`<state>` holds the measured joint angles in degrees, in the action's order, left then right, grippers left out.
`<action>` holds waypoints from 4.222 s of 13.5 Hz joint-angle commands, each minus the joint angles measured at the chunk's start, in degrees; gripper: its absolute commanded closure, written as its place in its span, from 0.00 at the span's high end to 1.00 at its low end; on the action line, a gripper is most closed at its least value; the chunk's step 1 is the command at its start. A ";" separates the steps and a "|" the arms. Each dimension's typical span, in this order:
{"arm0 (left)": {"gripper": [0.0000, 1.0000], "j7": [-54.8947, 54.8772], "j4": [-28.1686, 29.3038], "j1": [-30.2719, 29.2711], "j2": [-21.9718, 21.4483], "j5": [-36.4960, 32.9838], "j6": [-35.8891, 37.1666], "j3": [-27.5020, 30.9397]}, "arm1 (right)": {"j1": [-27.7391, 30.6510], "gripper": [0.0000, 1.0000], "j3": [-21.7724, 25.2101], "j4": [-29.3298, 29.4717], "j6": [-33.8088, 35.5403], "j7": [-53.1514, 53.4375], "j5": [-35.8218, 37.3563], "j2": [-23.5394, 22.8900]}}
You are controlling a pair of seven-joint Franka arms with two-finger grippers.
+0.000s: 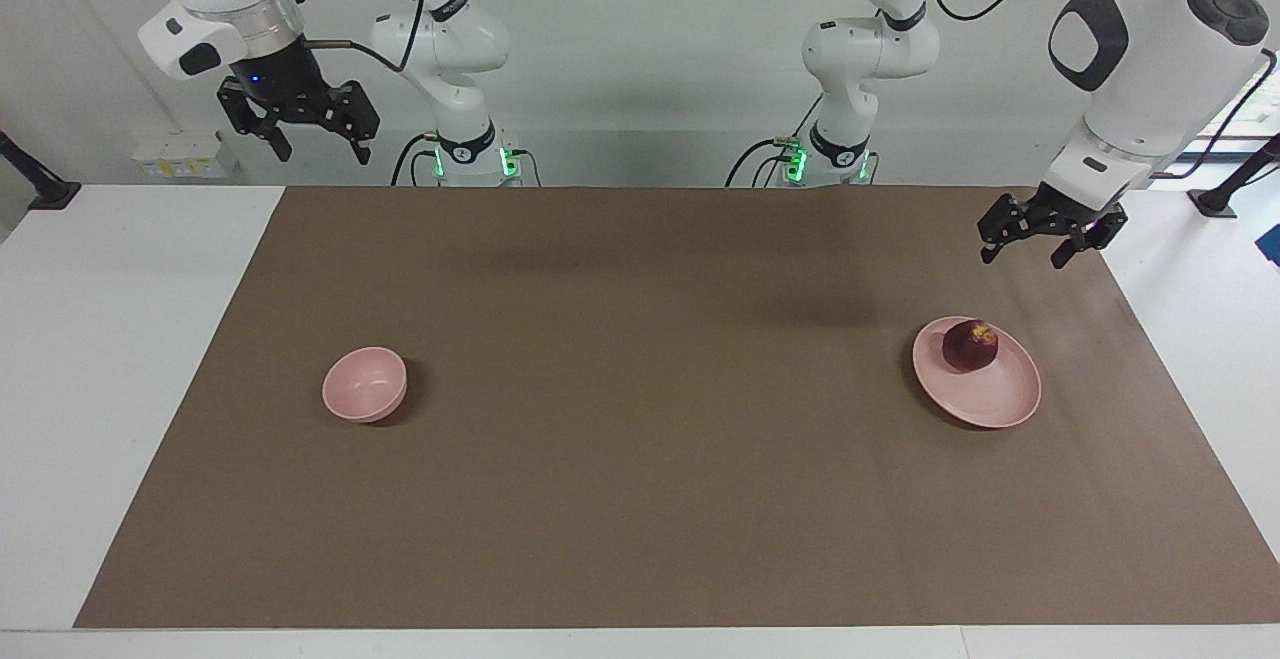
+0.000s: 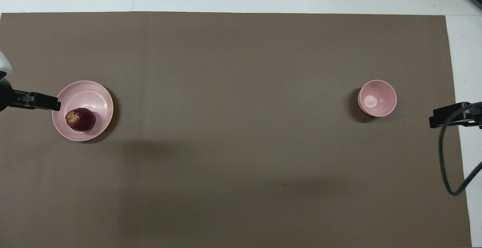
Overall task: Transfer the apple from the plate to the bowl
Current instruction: 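Reach the left gripper down over the red apple on the plate, then close the left gripper on the red apple and lift it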
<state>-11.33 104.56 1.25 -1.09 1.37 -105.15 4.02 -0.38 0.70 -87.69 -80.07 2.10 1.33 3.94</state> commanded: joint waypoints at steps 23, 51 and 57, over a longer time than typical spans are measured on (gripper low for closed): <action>1.00 1.57 15.06 -3.63 13.21 9.96 -25.80 -0.41 | 0.73 1.00 -0.26 -1.61 -1.06 -1.22 -0.37 1.34; 0.00 3.95 -8.57 -3.54 17.00 -8.14 -6.85 -0.41 | -0.15 1.00 -0.79 -2.04 -0.70 -6.46 -0.36 1.69; 0.00 7.71 -10.96 -0.99 8.93 -6.74 4.15 -2.25 | 2.04 1.00 0.00 -7.57 -4.12 -9.13 -11.24 3.00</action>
<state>-6.50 93.54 -0.80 11.74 -5.04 -104.57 2.11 -0.07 0.72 -91.33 -81.75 -5.64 -6.18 4.27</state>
